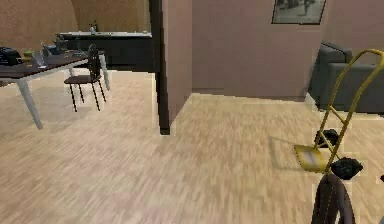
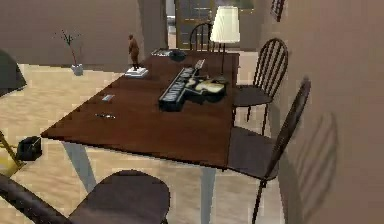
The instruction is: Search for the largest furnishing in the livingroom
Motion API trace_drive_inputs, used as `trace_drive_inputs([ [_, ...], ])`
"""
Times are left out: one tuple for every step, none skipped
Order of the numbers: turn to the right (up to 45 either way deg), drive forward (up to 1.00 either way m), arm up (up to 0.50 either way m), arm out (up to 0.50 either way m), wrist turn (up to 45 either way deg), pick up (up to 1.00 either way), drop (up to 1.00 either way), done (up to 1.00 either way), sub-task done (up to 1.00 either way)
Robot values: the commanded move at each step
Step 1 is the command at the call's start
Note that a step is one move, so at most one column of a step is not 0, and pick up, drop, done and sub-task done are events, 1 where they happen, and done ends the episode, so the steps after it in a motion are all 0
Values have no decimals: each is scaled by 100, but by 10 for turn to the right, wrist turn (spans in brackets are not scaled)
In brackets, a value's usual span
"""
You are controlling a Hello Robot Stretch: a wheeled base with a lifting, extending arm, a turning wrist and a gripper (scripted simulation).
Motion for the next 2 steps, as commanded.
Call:
trace_drive_inputs([
  [0,60,0,0,0,0,0,0,0],
  [450,0,0,0,0,0,0,0,0],
])
